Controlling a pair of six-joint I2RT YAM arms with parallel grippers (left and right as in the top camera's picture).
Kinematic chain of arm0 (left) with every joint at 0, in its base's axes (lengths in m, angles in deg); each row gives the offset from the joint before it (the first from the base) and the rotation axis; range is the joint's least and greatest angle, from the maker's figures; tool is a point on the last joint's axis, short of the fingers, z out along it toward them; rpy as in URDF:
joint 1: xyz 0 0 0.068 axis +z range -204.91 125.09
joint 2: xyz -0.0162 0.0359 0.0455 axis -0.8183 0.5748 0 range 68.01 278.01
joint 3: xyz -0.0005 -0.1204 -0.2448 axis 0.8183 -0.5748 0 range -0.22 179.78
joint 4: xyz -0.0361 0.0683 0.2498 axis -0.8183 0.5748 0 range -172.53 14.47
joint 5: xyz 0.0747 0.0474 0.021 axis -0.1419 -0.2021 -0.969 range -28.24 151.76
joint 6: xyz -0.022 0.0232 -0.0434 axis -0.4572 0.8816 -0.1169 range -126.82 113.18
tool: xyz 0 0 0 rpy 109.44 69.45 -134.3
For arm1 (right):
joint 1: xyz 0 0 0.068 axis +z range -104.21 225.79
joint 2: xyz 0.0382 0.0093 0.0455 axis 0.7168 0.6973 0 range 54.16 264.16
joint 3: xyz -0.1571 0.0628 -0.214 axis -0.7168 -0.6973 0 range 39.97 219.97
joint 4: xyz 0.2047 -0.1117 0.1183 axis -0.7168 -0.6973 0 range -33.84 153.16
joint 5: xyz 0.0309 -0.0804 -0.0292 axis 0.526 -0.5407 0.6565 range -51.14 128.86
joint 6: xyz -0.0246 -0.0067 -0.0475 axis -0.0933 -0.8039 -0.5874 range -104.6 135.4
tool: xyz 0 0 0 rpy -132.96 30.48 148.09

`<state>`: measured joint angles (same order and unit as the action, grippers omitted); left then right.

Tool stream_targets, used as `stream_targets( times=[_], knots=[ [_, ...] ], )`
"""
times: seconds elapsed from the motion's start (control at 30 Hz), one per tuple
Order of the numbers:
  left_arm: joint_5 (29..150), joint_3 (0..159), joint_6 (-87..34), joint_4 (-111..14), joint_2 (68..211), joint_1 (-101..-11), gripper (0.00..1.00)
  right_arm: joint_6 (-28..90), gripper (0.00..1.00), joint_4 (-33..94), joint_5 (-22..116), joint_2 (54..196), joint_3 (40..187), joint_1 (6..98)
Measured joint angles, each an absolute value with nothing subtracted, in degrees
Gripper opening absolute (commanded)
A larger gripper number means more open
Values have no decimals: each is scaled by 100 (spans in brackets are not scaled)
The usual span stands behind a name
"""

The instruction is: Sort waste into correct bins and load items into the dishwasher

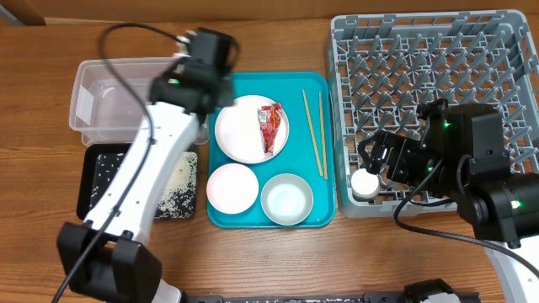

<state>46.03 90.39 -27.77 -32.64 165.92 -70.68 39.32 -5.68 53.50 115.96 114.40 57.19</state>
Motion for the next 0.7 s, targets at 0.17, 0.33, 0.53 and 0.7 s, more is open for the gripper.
stream_targets(
  times=[0.17, 0.33, 0.53, 0.7],
  knots=[
    [4767, 9010, -2761, -3386, 16907, -6380, 60, 3934, 100, -565, 5350, 11596, 11440, 5719],
    [5578, 8980, -2761, -3747, 16999, -6445, 53, 3932, 100, -568, 5350, 11596, 11440, 5719],
    [5853, 8982, -2626, -3915, 17165, -7503, 61, 3932, 100, -572, 5350, 11594, 11440, 5719],
    [5827, 8988, -2464, -4007, 18041, -8233, 57, 3932, 100, -622, 5347, 11596, 11440, 5719]
  ],
)
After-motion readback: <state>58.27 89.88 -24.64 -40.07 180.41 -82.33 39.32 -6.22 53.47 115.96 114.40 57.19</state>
